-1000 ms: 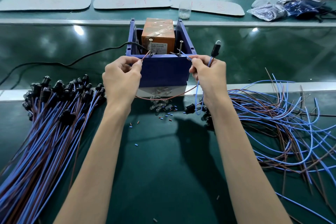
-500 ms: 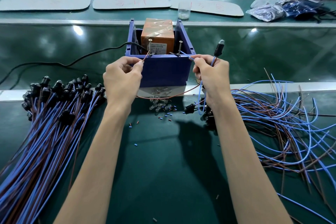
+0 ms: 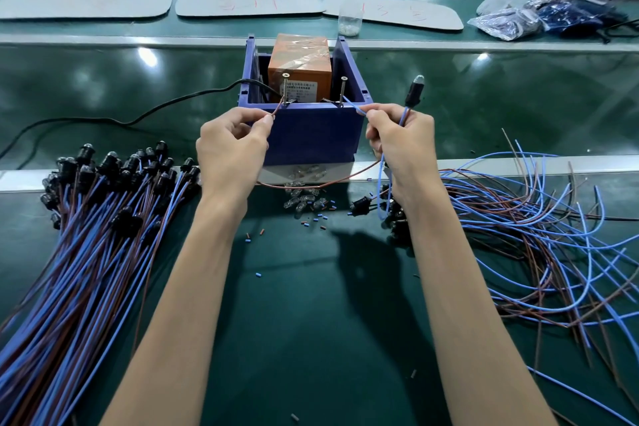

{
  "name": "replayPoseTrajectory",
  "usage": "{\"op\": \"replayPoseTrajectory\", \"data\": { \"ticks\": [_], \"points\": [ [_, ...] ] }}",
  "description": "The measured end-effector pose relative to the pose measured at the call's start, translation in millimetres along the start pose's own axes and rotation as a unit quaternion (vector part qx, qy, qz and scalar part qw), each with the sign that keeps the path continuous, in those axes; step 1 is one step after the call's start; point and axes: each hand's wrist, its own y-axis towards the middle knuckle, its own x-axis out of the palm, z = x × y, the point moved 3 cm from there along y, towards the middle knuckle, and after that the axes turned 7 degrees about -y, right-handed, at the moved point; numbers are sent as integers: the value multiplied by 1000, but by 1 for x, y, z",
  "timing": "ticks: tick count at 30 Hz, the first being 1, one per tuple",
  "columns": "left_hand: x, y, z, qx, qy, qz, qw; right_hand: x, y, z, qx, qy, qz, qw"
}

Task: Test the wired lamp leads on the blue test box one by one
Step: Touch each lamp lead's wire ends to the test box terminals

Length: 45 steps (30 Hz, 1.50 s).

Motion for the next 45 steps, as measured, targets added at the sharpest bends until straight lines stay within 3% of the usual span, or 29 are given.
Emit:
{"op": "replayPoseTrajectory", "data": {
  "ticks": [7, 12, 26, 45],
  "points": [
    [-4, 6, -4, -13, -28, 48, 998, -2, 1, 1, 13, 12, 36, 999],
    [2, 4, -6, -16, 17, 58, 998, 3, 1, 3, 19, -20, 77, 997],
    [4, 1, -2, -7, -15, -10, 1000, 3, 0, -1, -3, 9, -16, 1000],
    [9, -4, -2, 12, 0, -39, 999, 3, -3, -3, -14, 10, -45, 999]
  ]
}}
